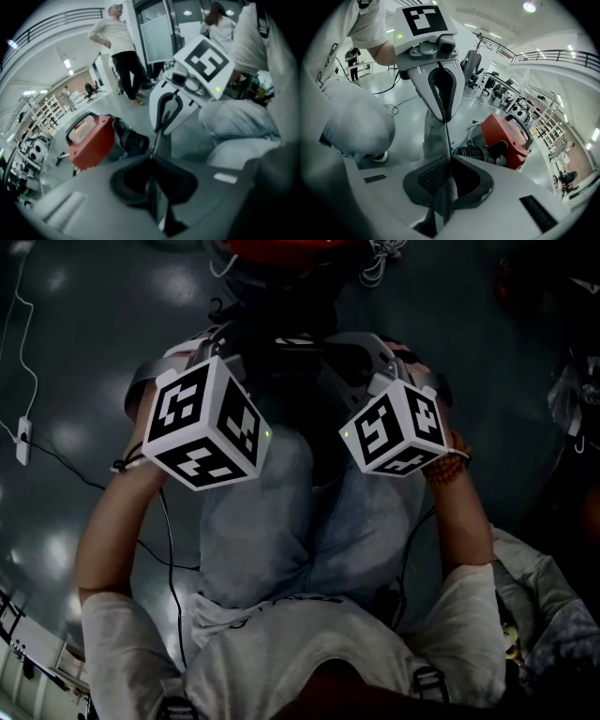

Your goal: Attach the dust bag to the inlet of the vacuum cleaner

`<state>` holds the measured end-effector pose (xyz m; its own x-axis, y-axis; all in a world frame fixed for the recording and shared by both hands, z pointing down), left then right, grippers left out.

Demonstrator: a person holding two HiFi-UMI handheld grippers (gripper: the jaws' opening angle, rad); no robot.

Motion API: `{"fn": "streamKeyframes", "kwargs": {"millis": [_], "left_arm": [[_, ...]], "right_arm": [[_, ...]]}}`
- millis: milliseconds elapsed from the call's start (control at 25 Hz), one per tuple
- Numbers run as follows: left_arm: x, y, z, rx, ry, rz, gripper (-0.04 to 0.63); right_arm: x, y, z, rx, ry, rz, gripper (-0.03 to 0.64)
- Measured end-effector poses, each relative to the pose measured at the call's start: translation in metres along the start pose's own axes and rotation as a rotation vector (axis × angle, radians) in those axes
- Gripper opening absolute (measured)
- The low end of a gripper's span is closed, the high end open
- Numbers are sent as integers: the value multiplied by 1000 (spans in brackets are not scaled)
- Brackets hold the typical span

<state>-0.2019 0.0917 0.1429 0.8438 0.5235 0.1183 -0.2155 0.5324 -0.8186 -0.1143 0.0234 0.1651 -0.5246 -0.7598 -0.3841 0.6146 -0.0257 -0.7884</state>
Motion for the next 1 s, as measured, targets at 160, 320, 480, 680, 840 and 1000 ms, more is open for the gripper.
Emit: {"fn": "streamKeyframes", "kwargs": {"millis": [160, 320, 480, 680, 840, 1000], "left_arm": [[-15, -6, -11, 28, -60, -59, 21], [-20, -19, -17, 18, -135, -102, 25], [-21, -29, -15, 43, -136, -126, 25], [-29, -34, -13, 84, -117, -163, 26], [-31, -35, -25, 87, -167, -181, 18], [-30, -35, -16, 104, -146, -184, 18]], "right_arm": [[14, -1, 7, -23, -34, 57, 37], [13, -10, 18, -30, -79, 82, 37], [20, -15, 25, -41, -92, 115, 38], [24, -16, 26, -38, -100, 118, 38], [23, -16, 33, -30, -147, 118, 38], [29, -16, 29, -45, -120, 139, 38]]}}
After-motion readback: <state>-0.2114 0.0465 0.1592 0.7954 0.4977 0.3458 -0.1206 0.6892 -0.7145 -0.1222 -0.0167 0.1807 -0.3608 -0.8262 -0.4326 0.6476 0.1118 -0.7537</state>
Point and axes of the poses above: the fingertips, and each gripper's own axes: y backward along the fingers, x to its right, z out of its underside, the point moved 7 cm from there along y, backward along the fingers, and after that the axes turned 7 degrees about y, right-handed, at the moved point
